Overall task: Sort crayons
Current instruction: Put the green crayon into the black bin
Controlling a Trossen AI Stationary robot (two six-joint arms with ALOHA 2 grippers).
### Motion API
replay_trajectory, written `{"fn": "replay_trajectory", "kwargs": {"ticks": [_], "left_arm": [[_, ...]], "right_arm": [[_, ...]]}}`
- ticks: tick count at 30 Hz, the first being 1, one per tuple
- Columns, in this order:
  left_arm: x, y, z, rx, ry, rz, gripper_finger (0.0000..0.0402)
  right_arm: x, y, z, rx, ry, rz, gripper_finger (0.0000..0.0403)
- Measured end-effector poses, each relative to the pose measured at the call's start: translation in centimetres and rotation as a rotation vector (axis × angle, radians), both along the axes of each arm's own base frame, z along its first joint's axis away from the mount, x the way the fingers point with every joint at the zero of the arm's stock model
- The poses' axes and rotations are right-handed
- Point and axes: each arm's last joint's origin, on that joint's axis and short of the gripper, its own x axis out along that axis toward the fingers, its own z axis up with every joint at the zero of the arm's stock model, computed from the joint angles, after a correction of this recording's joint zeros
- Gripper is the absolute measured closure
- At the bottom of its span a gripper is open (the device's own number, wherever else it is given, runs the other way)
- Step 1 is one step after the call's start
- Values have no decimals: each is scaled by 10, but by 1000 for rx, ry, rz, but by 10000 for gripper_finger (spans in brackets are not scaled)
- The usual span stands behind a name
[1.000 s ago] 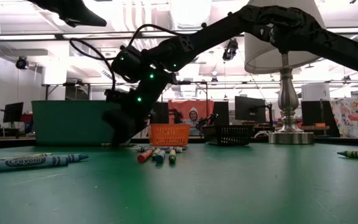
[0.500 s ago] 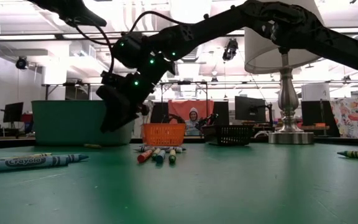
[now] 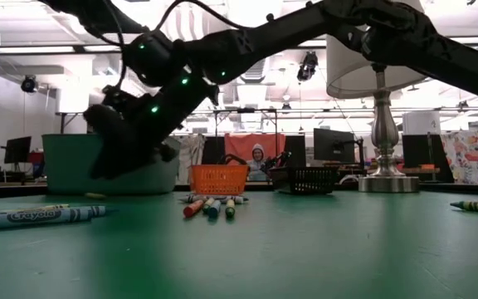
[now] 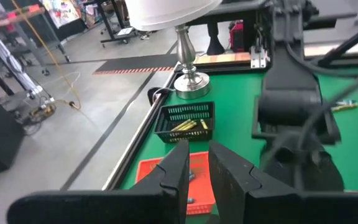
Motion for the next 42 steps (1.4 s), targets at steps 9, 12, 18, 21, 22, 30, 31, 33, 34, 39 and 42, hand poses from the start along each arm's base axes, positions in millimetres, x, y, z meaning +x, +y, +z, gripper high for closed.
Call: {"fn": "replay_trajectory", "kwargs": {"ticks": [9,12,18,21,22,30,31,33,34,39,42], "left_arm": [[-5,-3,3,-111,-64,-2,358],[-6,-4,4,-123,-81,-12,358],[-7,-4,7,-116,-105,-14,358],[-7,-4,7,-119,-110,-13,358],[-7,-4,7,-119,-109,-13,358],[-6,-4,7,-133,-115,-9,358],[-6,-4,7,-135,-115,-9,358],[-6,-4,7,-135,-115,-8,358],[-6,-4,7,-135,-114,-8,358],[-6,-4,6,-135,-112,-8,358],[-6,-4,7,-135,-113,-8,358]], "right_arm": [[10,9,-37,-36,-35,-46,264],[11,11,-39,-36,-42,-43,266],[10,11,-43,-84,-32,-60,273],[11,9,-42,-93,-38,-55,291],[11,9,-41,-100,-42,-50,298],[12,9,-41,-127,-58,6,376],[12,9,-41,-123,-60,15,384],[13,10,-41,-115,-67,26,390],[13,10,-41,-113,-67,29,391],[12,10,-36,-138,-52,55,392],[8,10,-22,-155,-16,73,393]]}}
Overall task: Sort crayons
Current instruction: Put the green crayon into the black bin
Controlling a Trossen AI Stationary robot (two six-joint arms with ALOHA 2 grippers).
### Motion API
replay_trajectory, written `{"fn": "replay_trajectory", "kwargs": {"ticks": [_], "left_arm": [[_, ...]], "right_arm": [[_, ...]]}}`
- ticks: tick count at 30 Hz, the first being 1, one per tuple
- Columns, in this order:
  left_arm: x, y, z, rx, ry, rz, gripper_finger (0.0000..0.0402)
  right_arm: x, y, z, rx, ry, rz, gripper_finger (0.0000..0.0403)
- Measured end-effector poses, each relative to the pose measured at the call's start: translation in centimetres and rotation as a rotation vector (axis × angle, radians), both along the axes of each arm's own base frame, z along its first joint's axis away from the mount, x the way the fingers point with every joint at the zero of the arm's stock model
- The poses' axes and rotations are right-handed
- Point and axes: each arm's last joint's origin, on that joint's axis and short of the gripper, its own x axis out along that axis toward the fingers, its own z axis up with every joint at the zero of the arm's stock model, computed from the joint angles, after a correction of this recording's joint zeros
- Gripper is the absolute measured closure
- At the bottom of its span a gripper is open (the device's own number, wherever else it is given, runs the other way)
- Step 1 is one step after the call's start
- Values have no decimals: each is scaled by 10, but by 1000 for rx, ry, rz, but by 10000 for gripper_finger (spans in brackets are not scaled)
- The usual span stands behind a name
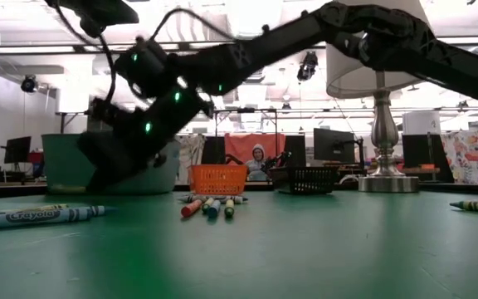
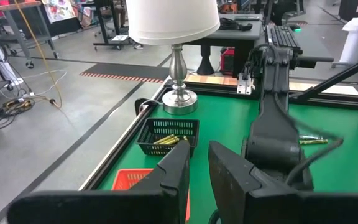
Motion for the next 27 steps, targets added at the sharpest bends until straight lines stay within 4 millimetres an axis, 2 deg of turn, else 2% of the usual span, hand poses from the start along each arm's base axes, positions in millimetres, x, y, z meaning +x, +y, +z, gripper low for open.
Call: {"fn": "replay_trajectory", "kwargs": {"ticks": [6,11,16,20,23,27], "left_arm": [[-1,0,-1,1,5,-1,358],[-3,-1,0,5,-3,-1,358],[-4,-2,1,5,-9,0,358],[-4,-2,1,3,-9,0,358],[-4,-1,1,-2,-9,1,358],[-2,-1,1,-10,-9,3,358]], "right_arm": [[-17,-1,52,-54,61,23,394],[-40,-2,81,-99,205,4,395],[-73,-3,114,-67,376,-34,395],[-105,-5,135,-58,545,-144,395],[-131,-18,149,-151,649,-303,395],[-163,-61,147,-185,775,-535,395]]}}
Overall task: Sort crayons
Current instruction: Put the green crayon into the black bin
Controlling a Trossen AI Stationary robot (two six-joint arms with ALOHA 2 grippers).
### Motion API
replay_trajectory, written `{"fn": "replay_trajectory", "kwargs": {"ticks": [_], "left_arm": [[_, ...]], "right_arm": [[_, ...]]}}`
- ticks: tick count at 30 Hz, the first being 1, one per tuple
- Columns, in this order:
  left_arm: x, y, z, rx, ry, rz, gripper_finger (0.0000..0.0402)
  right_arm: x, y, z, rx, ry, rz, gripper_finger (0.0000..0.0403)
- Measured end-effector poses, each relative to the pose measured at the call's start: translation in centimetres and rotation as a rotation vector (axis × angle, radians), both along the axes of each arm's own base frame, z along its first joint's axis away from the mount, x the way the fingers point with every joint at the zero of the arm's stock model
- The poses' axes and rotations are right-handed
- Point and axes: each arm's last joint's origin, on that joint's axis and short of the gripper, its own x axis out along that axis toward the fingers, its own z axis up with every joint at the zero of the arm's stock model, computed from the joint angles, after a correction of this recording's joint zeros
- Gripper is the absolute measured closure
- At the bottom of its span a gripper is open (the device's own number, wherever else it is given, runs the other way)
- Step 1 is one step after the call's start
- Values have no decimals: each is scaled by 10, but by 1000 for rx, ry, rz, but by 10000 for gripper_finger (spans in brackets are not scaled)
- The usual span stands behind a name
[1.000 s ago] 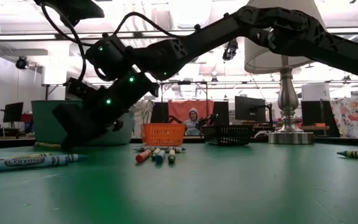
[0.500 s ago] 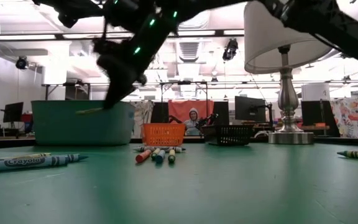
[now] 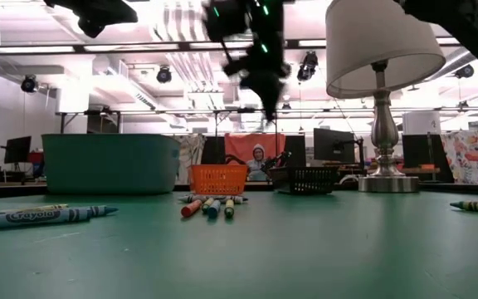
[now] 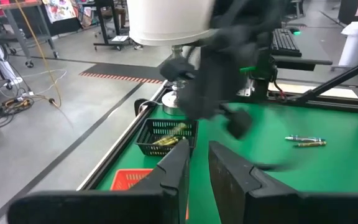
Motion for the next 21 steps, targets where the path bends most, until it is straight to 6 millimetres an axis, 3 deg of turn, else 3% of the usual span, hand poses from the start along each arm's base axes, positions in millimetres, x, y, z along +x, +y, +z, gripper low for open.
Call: {"fn": "replay_trajectory", "kwargs": {"ticks": [6,9,17,21], "left_arm": [[1,0,0,-38,-10,7,358],[1,0,0,-62,-19,12,358],[2,1,-1,-152,-43,27,358],[5,1,-2,-261,-60,44,358]], "right_arm": [[-44,-71,-35,-7,4,-271,395],[-58,-93,-56,-18,-34,-322,394],[-68,-94,-69,-29,-78,-306,392],[-69,-92,-71,-19,-75,-304,367]]}}
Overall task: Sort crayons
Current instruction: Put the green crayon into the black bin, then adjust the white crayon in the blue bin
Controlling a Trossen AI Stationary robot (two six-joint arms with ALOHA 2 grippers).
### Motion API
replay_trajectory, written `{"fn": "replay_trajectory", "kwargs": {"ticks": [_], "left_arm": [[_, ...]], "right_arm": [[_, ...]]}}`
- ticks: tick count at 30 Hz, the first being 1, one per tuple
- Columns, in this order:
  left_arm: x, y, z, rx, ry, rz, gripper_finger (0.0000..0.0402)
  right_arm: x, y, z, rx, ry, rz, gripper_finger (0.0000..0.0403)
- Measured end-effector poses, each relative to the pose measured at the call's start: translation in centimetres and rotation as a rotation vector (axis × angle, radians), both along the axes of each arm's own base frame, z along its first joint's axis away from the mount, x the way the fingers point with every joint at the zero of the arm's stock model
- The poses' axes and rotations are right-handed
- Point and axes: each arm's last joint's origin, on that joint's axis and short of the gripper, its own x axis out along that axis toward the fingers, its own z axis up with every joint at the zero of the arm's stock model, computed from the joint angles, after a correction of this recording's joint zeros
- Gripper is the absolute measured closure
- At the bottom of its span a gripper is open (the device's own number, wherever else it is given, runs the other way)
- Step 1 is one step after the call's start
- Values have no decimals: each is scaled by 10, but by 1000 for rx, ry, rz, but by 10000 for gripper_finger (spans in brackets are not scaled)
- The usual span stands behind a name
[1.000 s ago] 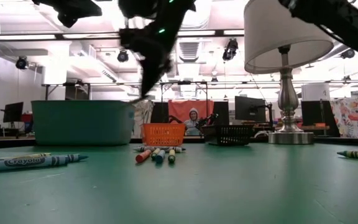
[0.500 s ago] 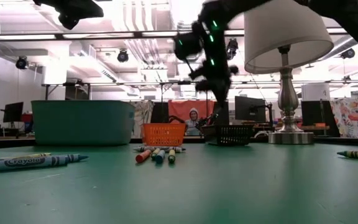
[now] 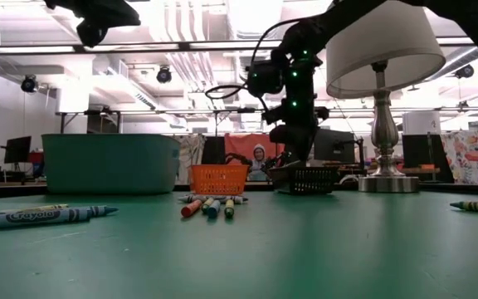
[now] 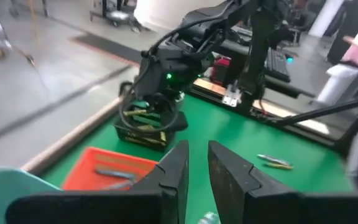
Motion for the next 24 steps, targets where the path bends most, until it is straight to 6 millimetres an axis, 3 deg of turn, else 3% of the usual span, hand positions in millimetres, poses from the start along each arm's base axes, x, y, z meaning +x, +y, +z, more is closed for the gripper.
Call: {"fn": "replay_trajectory", "kwargs": {"ticks": [6,10,18,24], "left_arm": [[9,-3,-4,-189,-10,-54,358],[22,-13,-10,-323,18,-107,358],[41,-54,-33,-573,230,-165,358],[43,-102,-52,-779,456,-171,358]], "right_arm": [[1,1,-1,-4,-8,-5,295],[5,10,1,-4,-4,35,268],[12,50,30,-34,-66,155,274],[15,80,48,-51,-116,238,282]]}}
